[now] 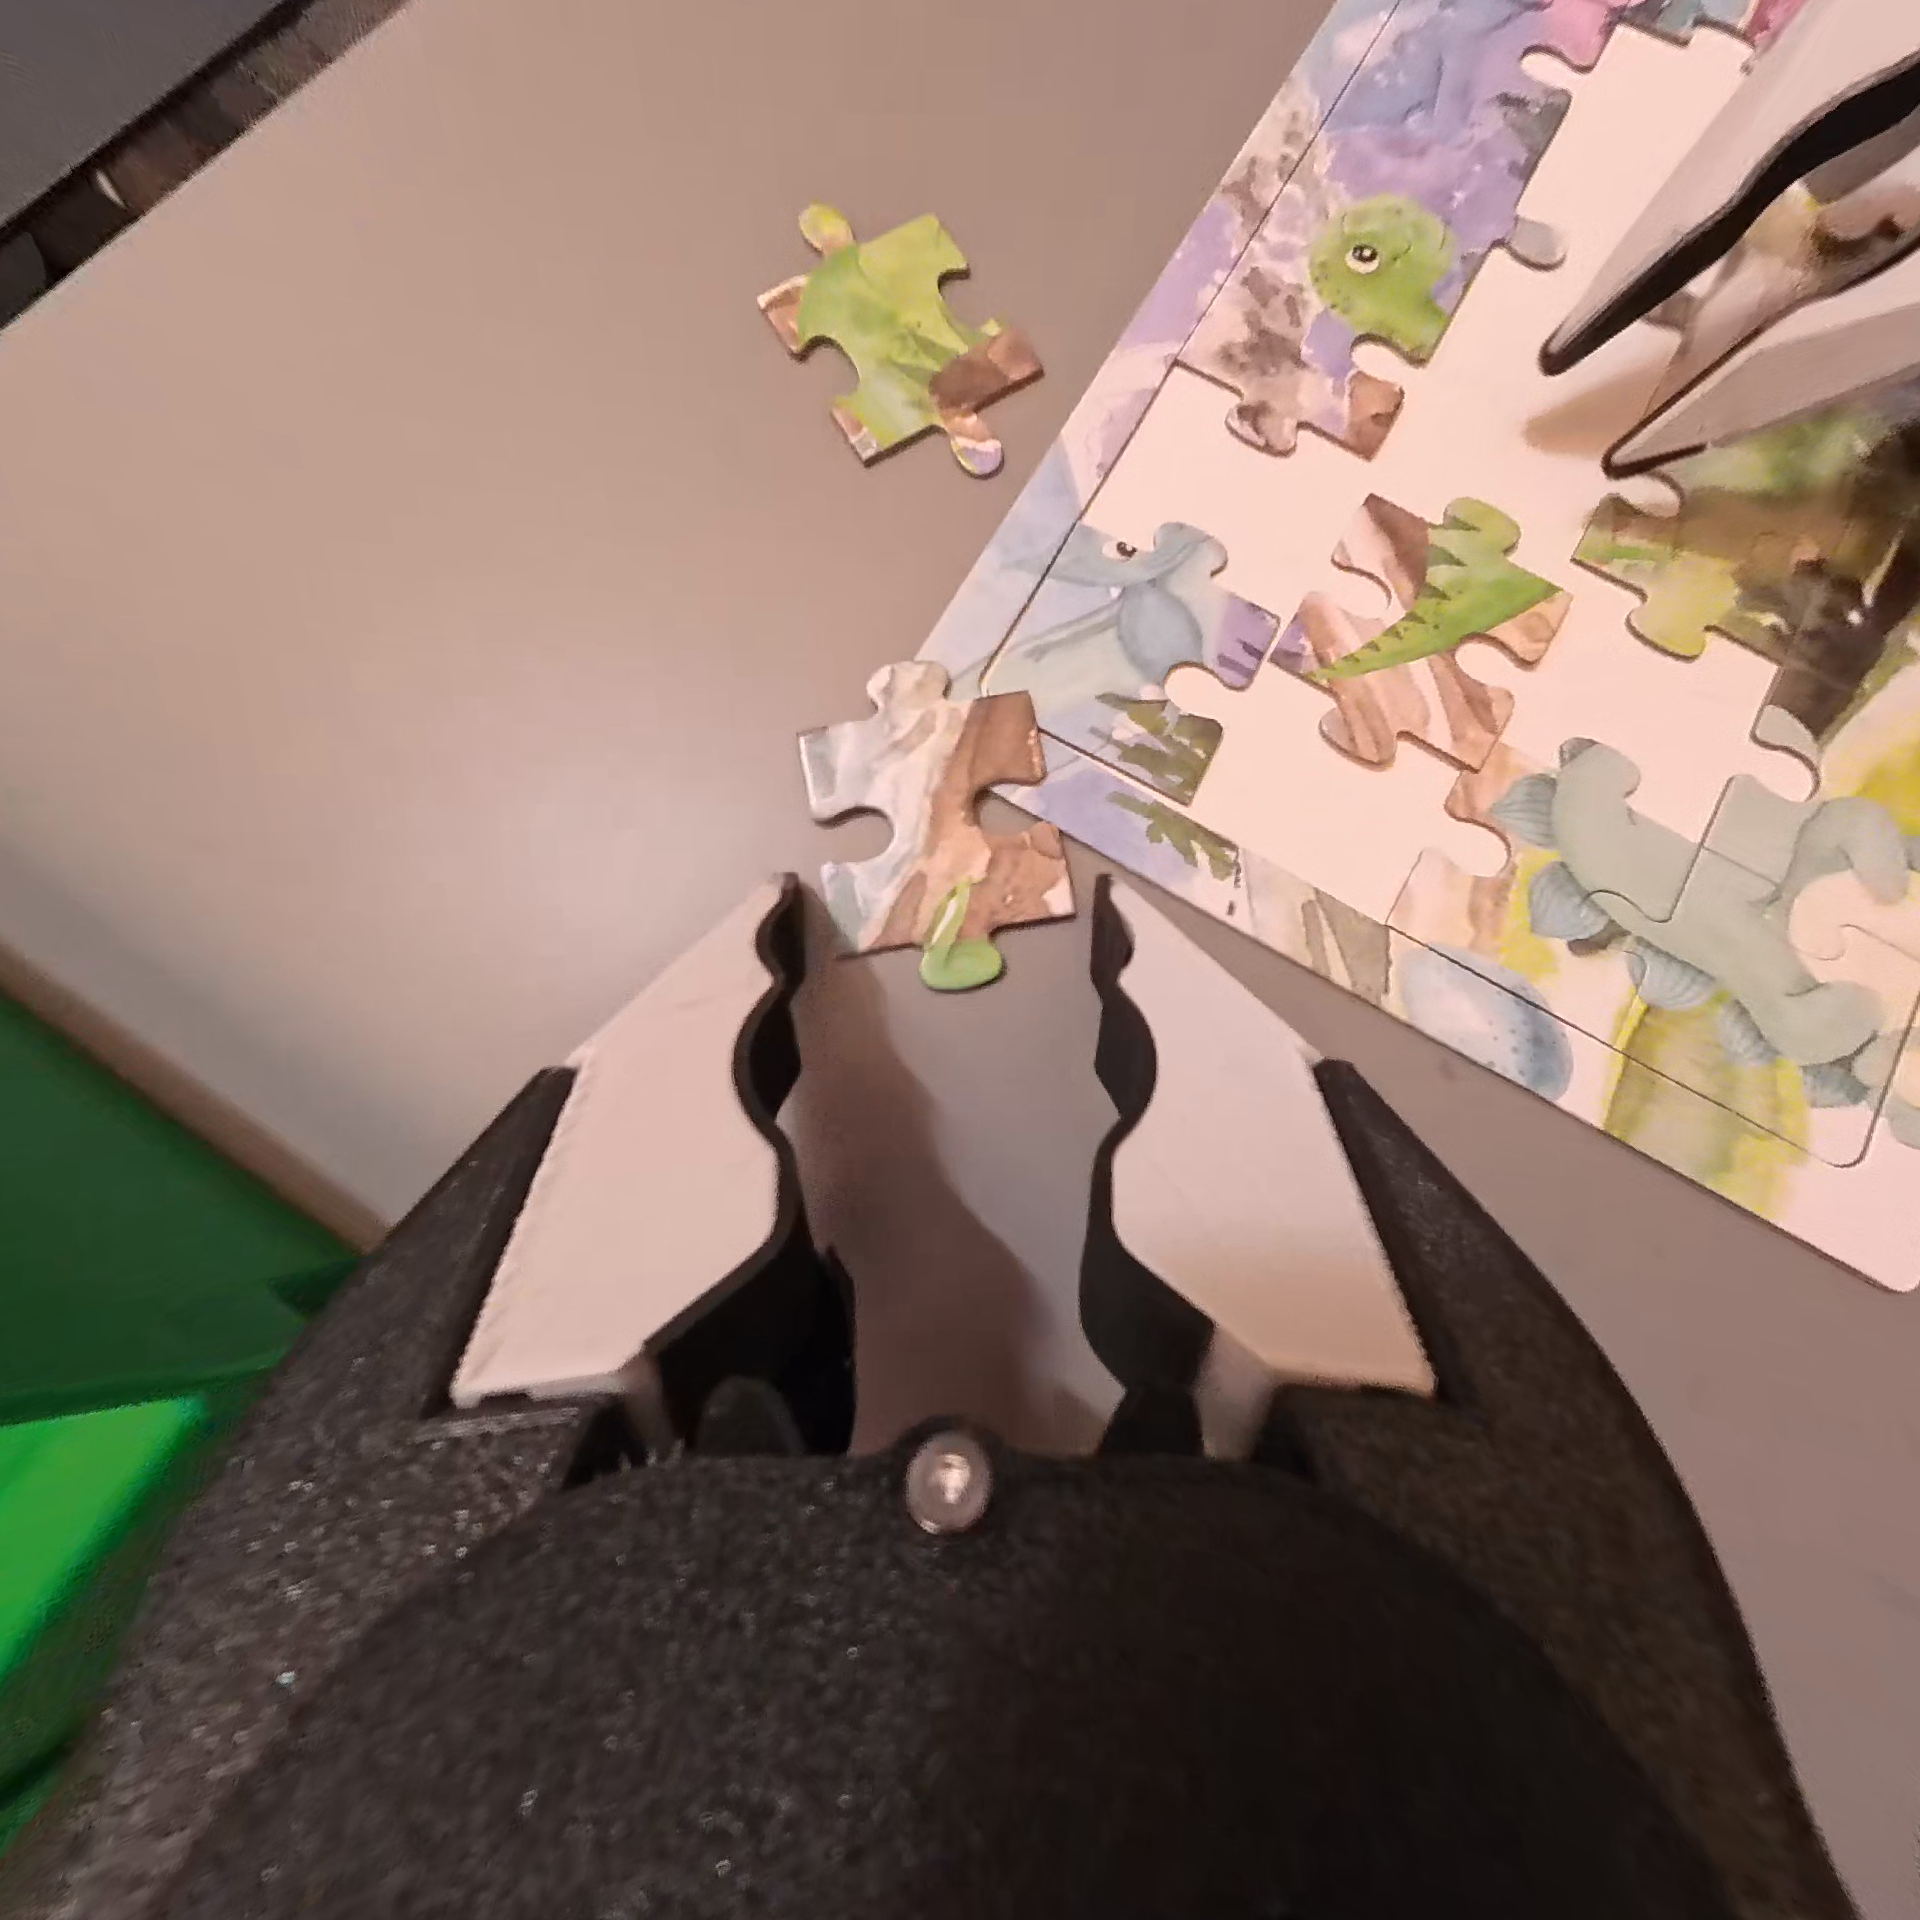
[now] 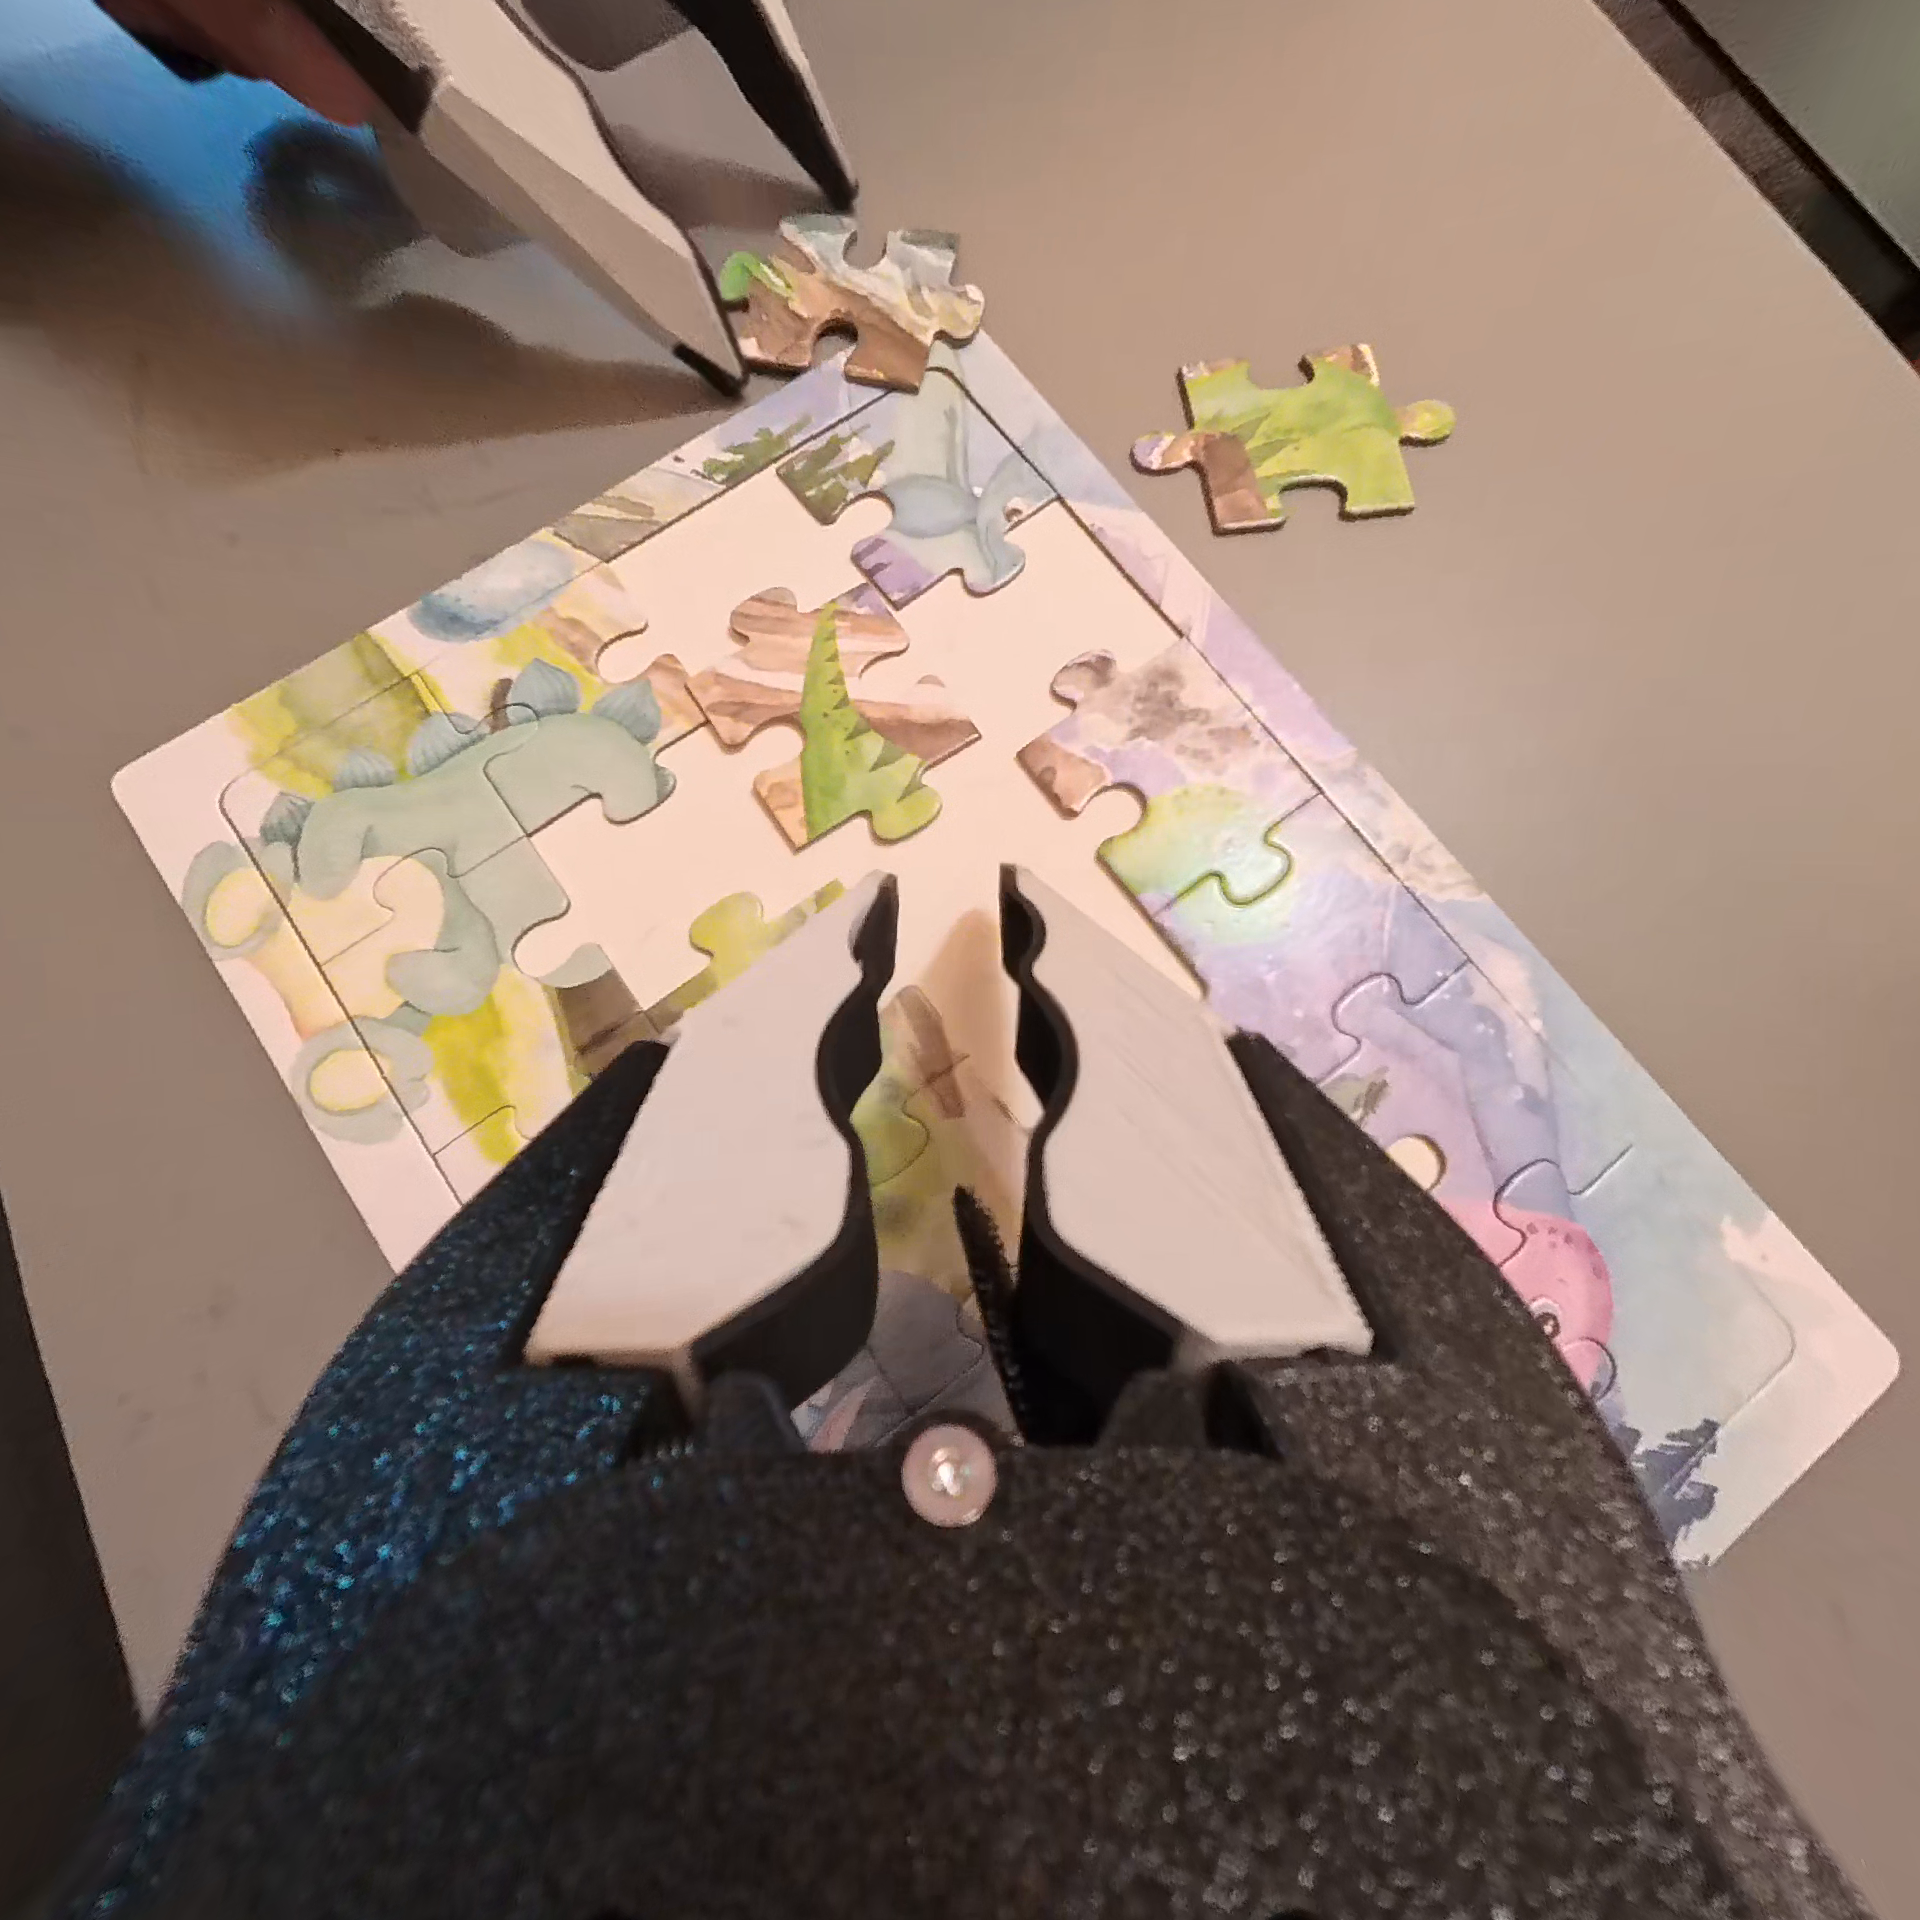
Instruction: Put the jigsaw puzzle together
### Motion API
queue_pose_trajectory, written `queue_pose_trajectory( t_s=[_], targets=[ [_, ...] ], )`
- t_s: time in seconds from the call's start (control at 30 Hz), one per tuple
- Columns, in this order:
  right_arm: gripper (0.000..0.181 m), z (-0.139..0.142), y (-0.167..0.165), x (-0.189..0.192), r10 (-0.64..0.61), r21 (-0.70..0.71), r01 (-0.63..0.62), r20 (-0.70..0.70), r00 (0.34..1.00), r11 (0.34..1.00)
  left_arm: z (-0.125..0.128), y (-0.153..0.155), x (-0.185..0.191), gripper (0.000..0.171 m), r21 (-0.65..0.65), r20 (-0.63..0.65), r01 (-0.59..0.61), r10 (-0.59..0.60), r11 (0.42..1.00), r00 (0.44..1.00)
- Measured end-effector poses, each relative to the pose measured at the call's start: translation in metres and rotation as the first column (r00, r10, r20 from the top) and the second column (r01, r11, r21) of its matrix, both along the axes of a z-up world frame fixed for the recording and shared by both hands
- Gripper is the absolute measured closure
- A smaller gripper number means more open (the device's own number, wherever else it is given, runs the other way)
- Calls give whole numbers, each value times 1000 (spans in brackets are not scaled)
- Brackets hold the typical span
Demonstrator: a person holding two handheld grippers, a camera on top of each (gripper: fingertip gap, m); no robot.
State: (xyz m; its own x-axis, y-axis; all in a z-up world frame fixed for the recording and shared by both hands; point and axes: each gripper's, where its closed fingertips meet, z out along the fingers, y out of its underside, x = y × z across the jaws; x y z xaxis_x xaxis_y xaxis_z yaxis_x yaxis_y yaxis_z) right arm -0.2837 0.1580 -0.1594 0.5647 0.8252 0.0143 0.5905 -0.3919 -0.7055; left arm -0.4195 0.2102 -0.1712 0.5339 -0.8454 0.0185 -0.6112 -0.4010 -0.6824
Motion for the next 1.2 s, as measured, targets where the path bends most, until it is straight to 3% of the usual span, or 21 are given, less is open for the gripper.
queue_pose_trajectory(
  t_s=[0.3, 0.5, 0.57, 0.7, 0.8, 0.9, 0.97, 1.07, 1.2],
  targets=[
    [163, 9, 4, 2, -11, 50, 12, -14, 1000, 999, 4, -6, 0, 125, 29, -34, -3, 4, 1000, 999],
    [163, 39, 19, 20, -119, 74, 130, -140, 983, 989, 42, -20, 18, 125, 126, 17, -2, 0, 992, 1000],
    [163, 46, 25, 27, -157, 79, 173, -175, 972, 982, 44, -26, 22, 125, 124, -3, -11, 12, 992, 1000],
    [162, 48, 38, 49, -257, 77, 273, -174, 951, 959, 24, -20, -22, 124, 119, -159, -171, 189, 978, 969],
    [163, 48, 48, 73, -352, 108, 366, -129, 927, 924, 9, -28, -47, 124, -9, -109, -313, 310, 950, 944],
    [162, 55, 52, 85, -409, 107, 425, -146, 901, 899, 1, -38, -49, 124, -78, -103, -372, 363, 925, 926],
    [162, 61, 52, 86, -415, 99, 436, -180, 892, 894, 6, -37, -39, 119, -67, -103, -388, 380, 919, 919],
    [163, 64, 52, 89, -422, 102, 445, -191, 886, 890, 31, -18, 4, 113, -11, -20, -352, 351, 936, 936],
    [163, 70, 50, 90, -415, 102, 443, -215, 884, 891, 25, 31, 55, 110, 7, -29, -383, 383, 924, 923]
  ],
)
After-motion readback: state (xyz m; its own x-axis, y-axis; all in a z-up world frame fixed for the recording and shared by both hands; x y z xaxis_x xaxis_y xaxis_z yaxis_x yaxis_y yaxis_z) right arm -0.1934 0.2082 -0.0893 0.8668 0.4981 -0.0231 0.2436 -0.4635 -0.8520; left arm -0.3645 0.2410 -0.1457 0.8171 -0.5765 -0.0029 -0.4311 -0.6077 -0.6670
